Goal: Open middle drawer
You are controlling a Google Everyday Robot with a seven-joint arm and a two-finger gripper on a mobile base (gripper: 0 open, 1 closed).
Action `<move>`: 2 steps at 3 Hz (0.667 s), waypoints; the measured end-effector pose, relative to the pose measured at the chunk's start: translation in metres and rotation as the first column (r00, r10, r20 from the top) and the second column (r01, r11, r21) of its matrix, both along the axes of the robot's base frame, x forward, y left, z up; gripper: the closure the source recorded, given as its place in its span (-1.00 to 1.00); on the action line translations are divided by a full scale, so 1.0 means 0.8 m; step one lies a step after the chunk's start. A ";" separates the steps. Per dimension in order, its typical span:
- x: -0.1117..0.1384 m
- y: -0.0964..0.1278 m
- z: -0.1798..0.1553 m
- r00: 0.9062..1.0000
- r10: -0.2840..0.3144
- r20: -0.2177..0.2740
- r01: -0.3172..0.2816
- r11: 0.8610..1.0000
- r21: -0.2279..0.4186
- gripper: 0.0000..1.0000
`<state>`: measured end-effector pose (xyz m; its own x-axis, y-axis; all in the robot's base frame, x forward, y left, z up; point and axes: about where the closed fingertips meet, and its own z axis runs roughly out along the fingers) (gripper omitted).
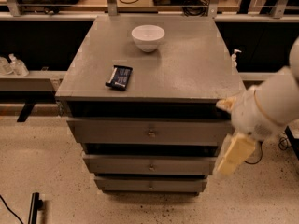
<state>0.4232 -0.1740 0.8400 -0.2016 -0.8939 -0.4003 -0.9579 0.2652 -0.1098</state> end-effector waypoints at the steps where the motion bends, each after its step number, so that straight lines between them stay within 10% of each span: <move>1: -0.017 0.017 -0.034 1.000 0.006 0.003 -0.006 0.997 0.080 -1.00; 2: -0.018 0.031 -0.040 0.997 0.071 -0.024 -0.068 0.993 0.093 -1.00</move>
Offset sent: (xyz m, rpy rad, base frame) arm -0.0133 0.0299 -0.0329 0.0932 0.0534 0.1262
